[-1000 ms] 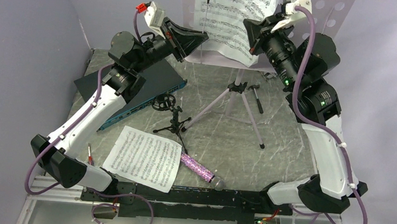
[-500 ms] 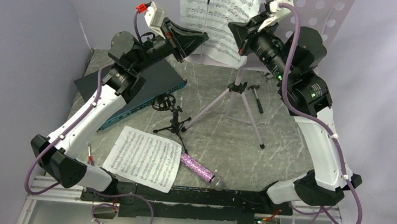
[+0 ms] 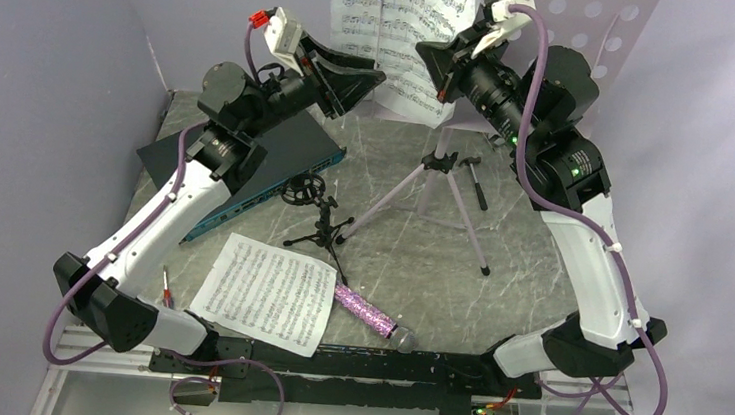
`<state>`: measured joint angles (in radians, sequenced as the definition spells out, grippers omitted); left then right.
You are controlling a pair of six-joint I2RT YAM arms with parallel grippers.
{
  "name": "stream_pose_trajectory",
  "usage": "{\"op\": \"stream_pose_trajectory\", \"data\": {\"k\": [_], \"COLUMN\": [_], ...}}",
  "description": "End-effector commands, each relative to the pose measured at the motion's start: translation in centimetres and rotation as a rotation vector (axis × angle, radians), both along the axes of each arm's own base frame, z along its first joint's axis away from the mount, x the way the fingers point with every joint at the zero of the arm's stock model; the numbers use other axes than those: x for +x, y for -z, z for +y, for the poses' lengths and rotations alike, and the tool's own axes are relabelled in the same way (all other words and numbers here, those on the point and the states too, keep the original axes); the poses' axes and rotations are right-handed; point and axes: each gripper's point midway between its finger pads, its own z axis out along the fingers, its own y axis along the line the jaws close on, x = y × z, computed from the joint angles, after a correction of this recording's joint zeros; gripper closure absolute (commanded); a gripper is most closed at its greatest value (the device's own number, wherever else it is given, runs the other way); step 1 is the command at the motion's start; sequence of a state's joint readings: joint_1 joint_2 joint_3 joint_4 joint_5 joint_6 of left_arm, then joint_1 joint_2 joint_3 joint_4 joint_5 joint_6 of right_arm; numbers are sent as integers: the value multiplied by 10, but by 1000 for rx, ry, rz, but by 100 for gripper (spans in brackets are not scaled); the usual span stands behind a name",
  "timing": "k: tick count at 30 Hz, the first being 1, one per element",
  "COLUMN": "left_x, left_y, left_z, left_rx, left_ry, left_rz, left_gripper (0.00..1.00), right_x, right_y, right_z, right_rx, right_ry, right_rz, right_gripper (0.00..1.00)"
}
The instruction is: Set up the instrument practice props
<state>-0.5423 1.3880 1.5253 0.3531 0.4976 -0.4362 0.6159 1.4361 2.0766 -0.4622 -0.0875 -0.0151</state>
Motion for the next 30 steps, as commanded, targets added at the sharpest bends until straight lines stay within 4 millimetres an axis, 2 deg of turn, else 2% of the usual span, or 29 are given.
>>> {"op": "stream_pose_trajectory", "data": {"k": [1, 4, 11, 15, 17, 20, 21, 26, 30], "left_x": [-19, -19, -18, -16, -16, -17, -18, -17, -15], "left_y": [-26, -26, -25, -24, -23, -24, -25, -24, -24], "left_z": [14, 15, 14, 10, 8, 4, 3, -1, -3], "left_rx": [-52, -51, -49, -47, -44, -51, -49, -46, -44], "left_ry": [-8, -15, -12, 3, 19, 46, 55, 73, 82], "left_rz": [-76, -76, -69, -62, -59, -59, -61, -55, -51], "left_gripper": [58, 55, 54, 56, 57, 59, 60, 64, 69], "right_x": [-6, -7, -10, -17, -21, -24, -25, -27, -26], "right_y": [-16, -17, -17, -17, -17, -18, -18, -19, -23], "right_z": [-4, -4, -15, -28, -32, -38, -40, -41, -43], "right_rx": [26, 30, 51, 83, 108, 122, 124, 127, 129], "right_ry": [-3, -3, 38, 71, 75, 92, 97, 101, 107], "right_rz": [-32, -34, -34, -45, -47, -52, -53, -58, -70], "right_gripper": [100, 100, 100, 88, 71, 57, 56, 63, 82]}}
